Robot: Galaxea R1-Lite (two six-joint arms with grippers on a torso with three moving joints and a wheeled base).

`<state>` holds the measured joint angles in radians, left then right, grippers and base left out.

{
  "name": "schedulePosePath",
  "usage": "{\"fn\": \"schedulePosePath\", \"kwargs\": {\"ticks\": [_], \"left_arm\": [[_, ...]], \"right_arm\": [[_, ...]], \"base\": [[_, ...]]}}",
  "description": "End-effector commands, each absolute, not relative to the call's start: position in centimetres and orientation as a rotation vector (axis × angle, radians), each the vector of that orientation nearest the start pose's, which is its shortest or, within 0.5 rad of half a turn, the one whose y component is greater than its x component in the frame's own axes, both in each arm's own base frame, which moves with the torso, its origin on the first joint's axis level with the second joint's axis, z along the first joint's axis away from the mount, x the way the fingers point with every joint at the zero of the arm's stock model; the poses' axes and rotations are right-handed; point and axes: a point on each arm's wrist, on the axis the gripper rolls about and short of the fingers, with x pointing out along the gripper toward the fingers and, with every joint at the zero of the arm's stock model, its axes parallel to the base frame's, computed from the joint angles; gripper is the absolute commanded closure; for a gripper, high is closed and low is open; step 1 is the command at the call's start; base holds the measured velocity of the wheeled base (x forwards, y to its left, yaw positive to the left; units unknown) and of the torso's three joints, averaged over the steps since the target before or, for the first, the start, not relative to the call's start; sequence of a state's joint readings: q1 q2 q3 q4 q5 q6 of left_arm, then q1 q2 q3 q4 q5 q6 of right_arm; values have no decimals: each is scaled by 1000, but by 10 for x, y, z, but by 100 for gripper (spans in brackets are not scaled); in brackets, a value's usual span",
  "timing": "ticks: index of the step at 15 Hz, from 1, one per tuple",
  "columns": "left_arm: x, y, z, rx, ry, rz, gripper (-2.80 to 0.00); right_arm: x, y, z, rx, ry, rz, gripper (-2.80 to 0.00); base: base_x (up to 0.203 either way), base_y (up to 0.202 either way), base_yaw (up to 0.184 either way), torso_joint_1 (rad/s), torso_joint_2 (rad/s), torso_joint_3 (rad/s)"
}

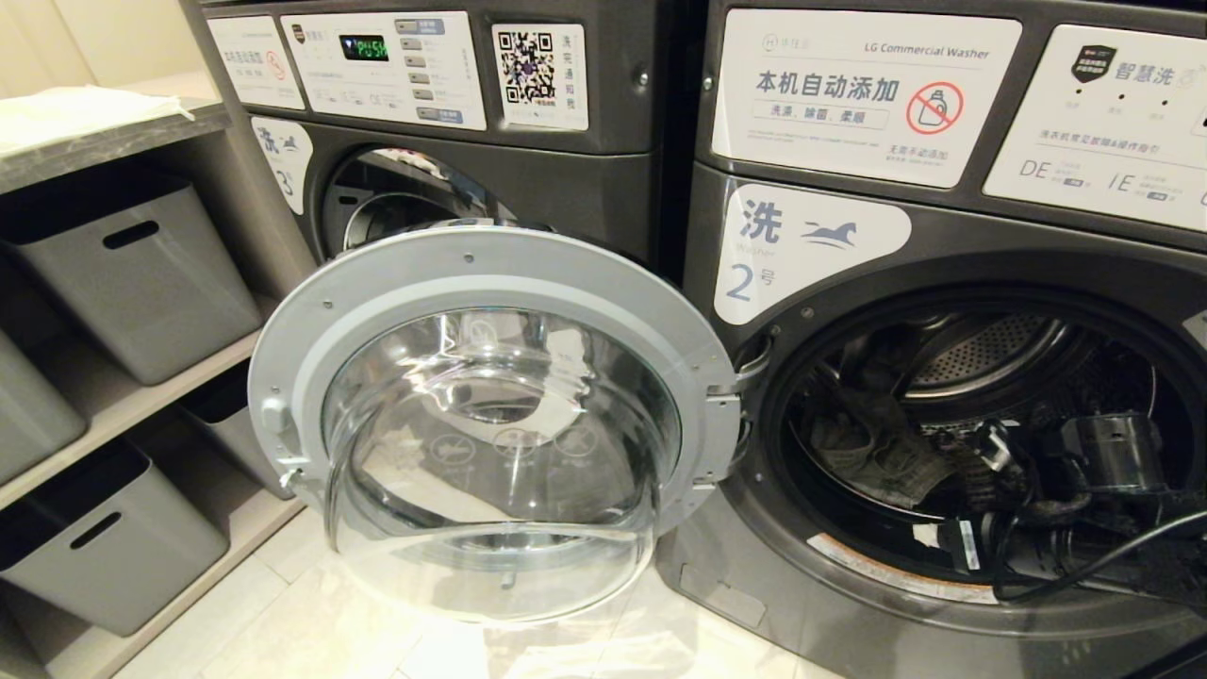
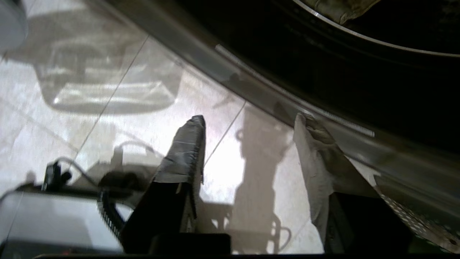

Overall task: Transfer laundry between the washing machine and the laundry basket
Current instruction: Pick a cloth and place it into the basket

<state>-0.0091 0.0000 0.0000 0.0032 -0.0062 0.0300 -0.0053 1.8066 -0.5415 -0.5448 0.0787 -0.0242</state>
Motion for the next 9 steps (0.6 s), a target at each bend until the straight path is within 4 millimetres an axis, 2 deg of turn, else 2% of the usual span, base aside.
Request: {"fn": "schedulePosePath", "kwargs": {"ticks": [1, 5, 9], "left_arm": [[-23, 0, 75, 31, 4, -15, 0], [-23, 0, 75, 32, 3, -15, 0], [-23, 0, 75, 35, 4, -12, 0]], "right_arm": [[295, 0, 47, 46, 733, 37, -280], [311, 1, 19, 129, 685, -32, -280], [335, 19, -5, 223, 602, -123, -280]], "base": [[0, 0, 0, 0, 0, 0], [0, 0, 0, 0, 0, 0], [0, 0, 0, 0, 0, 0]]}}
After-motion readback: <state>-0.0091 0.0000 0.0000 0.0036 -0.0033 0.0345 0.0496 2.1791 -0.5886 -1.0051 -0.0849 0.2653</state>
